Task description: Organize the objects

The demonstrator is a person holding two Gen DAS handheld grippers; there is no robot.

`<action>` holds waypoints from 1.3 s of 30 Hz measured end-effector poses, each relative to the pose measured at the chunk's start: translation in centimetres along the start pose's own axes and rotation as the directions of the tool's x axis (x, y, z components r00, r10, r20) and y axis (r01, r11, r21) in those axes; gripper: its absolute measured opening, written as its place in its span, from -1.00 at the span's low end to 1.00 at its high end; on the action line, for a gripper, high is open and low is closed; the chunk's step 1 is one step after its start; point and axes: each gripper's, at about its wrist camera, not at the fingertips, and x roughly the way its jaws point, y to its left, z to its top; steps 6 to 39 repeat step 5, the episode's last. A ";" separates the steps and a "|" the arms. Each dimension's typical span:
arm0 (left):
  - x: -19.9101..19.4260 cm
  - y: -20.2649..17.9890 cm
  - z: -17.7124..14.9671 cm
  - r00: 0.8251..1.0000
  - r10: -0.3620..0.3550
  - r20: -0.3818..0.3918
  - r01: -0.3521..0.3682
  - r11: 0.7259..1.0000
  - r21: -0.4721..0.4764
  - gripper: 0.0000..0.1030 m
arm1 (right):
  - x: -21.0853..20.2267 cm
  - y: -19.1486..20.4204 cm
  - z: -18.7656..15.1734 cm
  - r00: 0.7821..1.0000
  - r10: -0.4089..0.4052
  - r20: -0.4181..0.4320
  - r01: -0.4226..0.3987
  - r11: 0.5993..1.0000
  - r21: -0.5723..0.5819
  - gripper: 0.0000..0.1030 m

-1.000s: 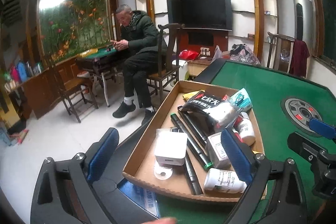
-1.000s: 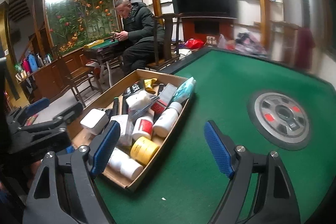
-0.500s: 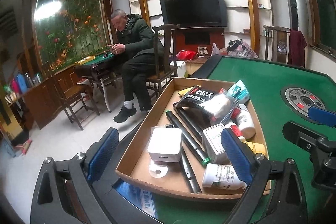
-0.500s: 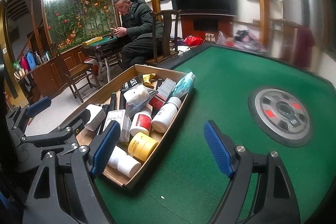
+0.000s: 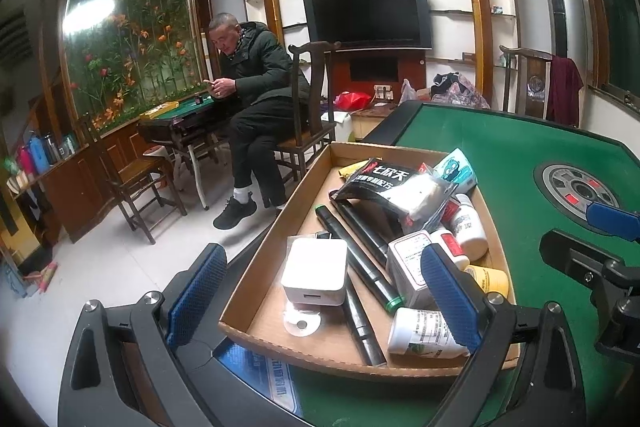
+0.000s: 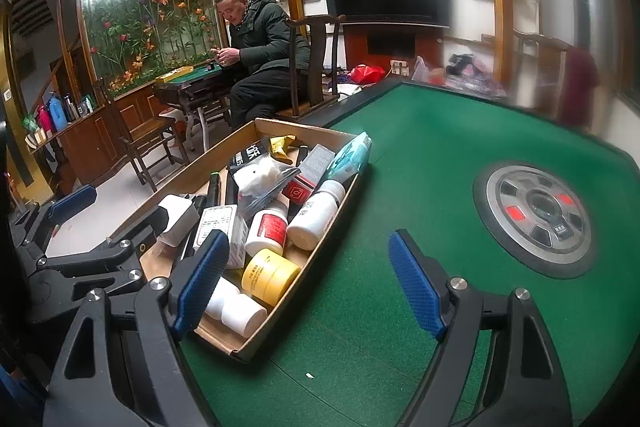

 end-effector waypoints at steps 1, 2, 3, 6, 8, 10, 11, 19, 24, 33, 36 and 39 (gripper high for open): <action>0.0 0.1 0.0 1.000 -0.007 -0.006 0.007 1.000 -0.004 0.86 | 0.0 0.0 0.0 1.000 -0.002 0.000 0.002 1.000 -0.001 0.60; 0.0 0.2 -0.1 1.000 -0.012 -0.012 0.012 1.000 -0.008 0.86 | 0.0 -0.1 0.0 1.000 -0.004 0.001 0.004 1.000 -0.001 0.60; 0.1 0.3 -0.1 1.000 -0.008 -0.016 0.008 1.000 -0.015 0.86 | 0.0 -0.1 0.0 1.000 -0.004 0.002 0.004 1.000 0.000 0.60; 0.2 0.5 -0.1 1.000 -0.008 -0.023 0.008 1.000 -0.020 0.86 | 0.0 -0.2 0.0 1.000 -0.007 0.001 0.007 1.000 0.000 0.60; 0.2 0.5 -0.1 1.000 -0.008 -0.023 0.008 1.000 -0.020 0.86 | 0.0 -0.2 0.0 1.000 -0.007 0.001 0.007 1.000 0.000 0.60; 0.2 0.5 -0.1 1.000 -0.008 -0.023 0.008 1.000 -0.020 0.86 | 0.0 -0.2 0.0 1.000 -0.007 0.001 0.007 1.000 0.000 0.60; 0.2 0.5 -0.1 1.000 -0.008 -0.023 0.008 1.000 -0.020 0.86 | 0.0 -0.2 0.0 1.000 -0.007 0.001 0.007 1.000 0.000 0.60; 0.2 0.5 -0.1 1.000 -0.008 -0.023 0.008 1.000 -0.020 0.86 | 0.0 -0.2 0.0 1.000 -0.007 0.001 0.007 1.000 0.000 0.60; 0.2 0.5 -0.1 1.000 -0.008 -0.023 0.008 1.000 -0.020 0.86 | 0.0 -0.2 0.0 1.000 -0.007 0.001 0.007 1.000 0.000 0.60; 0.2 0.5 -0.1 1.000 -0.008 -0.023 0.008 1.000 -0.020 0.86 | 0.0 -0.2 0.0 1.000 -0.007 0.001 0.007 1.000 0.000 0.60; 0.2 0.5 -0.1 1.000 -0.008 -0.023 0.008 1.000 -0.020 0.86 | 0.0 -0.2 0.0 1.000 -0.007 0.001 0.007 1.000 0.000 0.60; 0.2 0.5 -0.1 1.000 -0.008 -0.023 0.008 1.000 -0.020 0.86 | 0.0 -0.2 0.0 1.000 -0.007 0.001 0.007 1.000 0.000 0.60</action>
